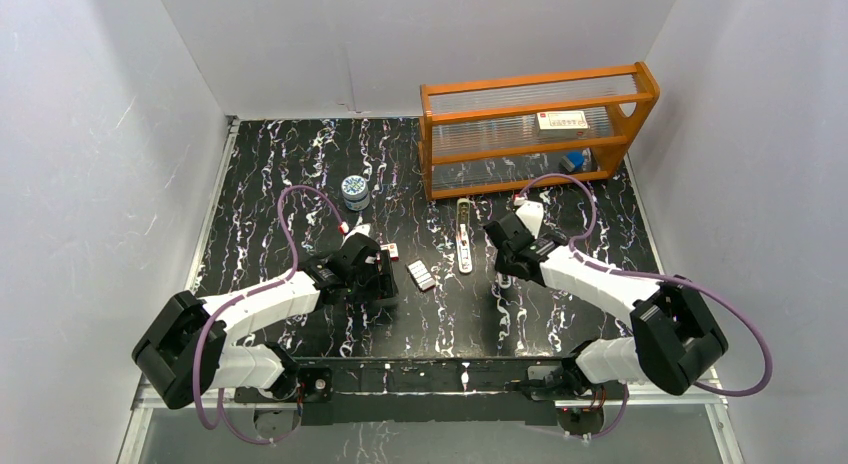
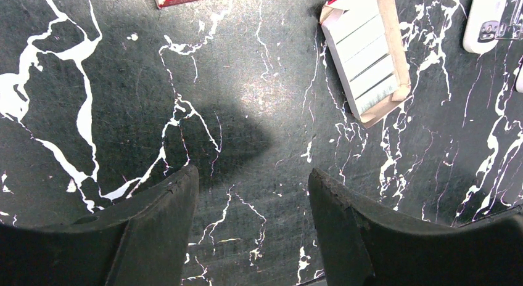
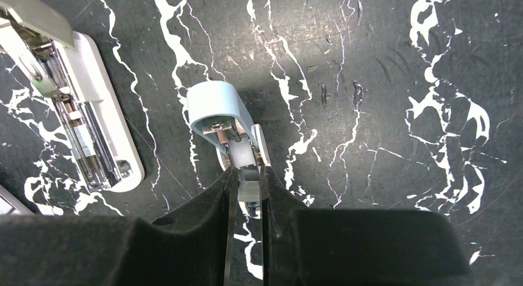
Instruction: Load the staples into the stapler
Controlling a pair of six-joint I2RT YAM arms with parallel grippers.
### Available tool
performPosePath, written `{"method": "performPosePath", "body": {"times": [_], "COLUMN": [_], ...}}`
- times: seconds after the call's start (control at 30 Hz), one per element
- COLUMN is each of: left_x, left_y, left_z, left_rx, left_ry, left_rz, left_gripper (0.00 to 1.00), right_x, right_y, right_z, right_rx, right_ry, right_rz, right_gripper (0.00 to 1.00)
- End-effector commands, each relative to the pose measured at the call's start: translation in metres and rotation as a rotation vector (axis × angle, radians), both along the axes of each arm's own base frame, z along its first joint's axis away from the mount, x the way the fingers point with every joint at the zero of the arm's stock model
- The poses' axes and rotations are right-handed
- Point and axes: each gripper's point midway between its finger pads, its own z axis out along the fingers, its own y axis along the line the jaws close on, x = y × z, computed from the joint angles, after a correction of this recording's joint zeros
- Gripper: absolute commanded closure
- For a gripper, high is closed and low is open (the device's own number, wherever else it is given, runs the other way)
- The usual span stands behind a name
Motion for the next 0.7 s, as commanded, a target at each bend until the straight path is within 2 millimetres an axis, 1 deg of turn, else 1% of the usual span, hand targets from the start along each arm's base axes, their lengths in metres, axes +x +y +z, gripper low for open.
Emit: {"method": "performPosePath", "body": {"times": [0.0, 0.23, 0.43, 0.67], "left_x": [0.004, 0.005, 0.007, 0.007], "left_y": [0.002, 0.000, -0.001, -0.001], "left_z": [0.008, 0.009, 0.011, 0.010], "left_rx": [-0.006, -0.010, -0.009, -0.009], "left_ry": [-0.025, -0.025, -0.028, -0.027], "left_rz": [0.013, 0.013, 0.011, 0.011], "left_gripper": [0.37, 0.37, 0.37, 0.37], "right_x": [0.010, 0.013, 0.016, 0.015], "right_y": [0.000, 0.002, 0.010, 0.010], "right_z": [0.011, 0.009, 0.011, 0.011], "right_rx": [-0.012, -0.029, -0.007, -0.003], "right_ry": [-0.074, -0.101, -0.142, -0.161], "right_rz": [0.072, 0.140, 0.206, 0.222], "right_gripper": [0.74, 0.74, 0.74, 0.74]}}
